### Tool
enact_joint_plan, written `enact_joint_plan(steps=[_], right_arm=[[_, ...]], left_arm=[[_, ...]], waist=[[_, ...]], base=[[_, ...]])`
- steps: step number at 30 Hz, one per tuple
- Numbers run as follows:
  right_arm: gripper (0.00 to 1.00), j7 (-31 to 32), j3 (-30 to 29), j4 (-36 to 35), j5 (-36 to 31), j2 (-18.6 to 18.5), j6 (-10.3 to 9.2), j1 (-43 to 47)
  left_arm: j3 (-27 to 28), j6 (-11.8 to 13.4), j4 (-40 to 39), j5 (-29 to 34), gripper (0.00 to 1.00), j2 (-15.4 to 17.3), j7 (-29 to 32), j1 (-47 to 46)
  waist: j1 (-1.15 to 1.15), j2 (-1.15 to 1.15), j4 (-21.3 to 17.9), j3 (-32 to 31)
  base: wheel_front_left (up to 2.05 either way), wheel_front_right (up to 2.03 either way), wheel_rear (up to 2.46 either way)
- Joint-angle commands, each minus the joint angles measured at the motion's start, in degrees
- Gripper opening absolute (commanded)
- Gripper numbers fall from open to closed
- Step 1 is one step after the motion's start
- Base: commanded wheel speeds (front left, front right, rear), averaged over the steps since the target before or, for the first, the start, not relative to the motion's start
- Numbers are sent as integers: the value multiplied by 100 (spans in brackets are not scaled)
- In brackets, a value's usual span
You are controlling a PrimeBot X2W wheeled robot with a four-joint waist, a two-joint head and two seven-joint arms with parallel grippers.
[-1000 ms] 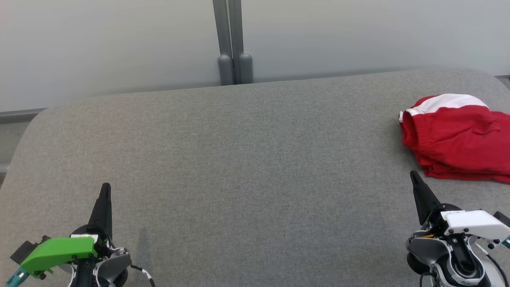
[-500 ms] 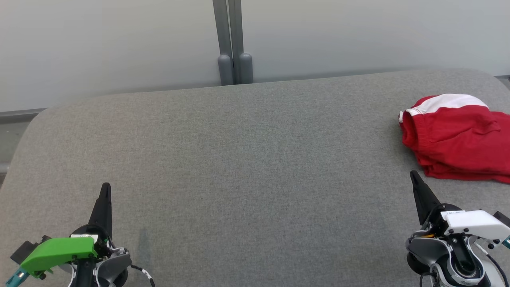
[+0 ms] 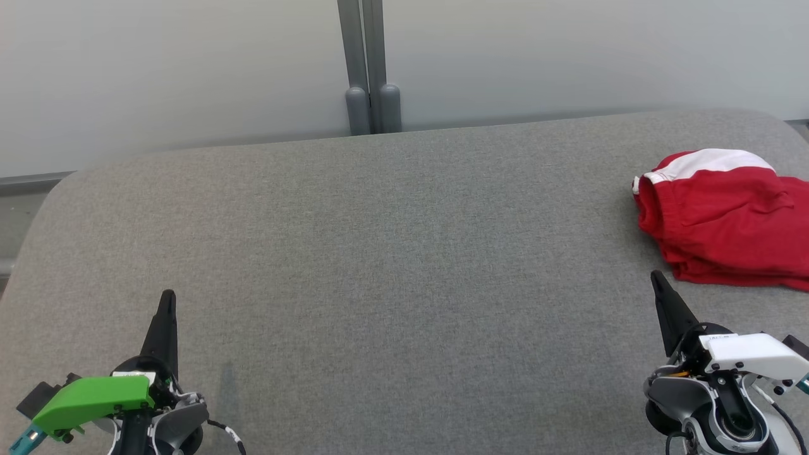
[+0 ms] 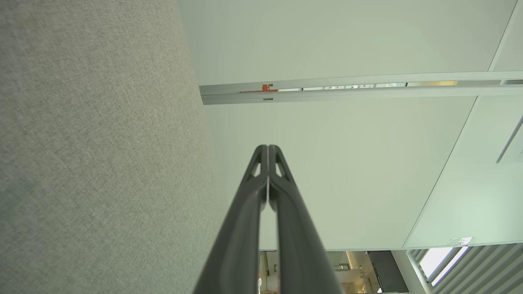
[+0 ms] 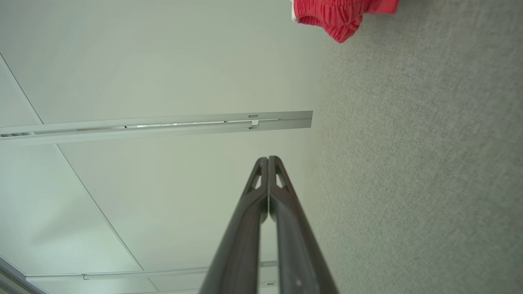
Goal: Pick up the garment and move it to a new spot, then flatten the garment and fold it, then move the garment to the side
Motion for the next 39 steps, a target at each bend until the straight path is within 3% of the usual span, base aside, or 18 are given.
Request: enact_joint_plan(steps=[1,39], right_arm=[[0,22,-9,-24,35,-5,4,50],[0,19,-5,-24,39,-5,4,50]], left_arm=[[16,-26,-14,-12,0,-2,28,-60],[14,-26,-15,-8,0,-1,27,-60]], waist=[[0,0,0,0],[0,0,0,0]], base=[[0,0,0],[0,0,0]])
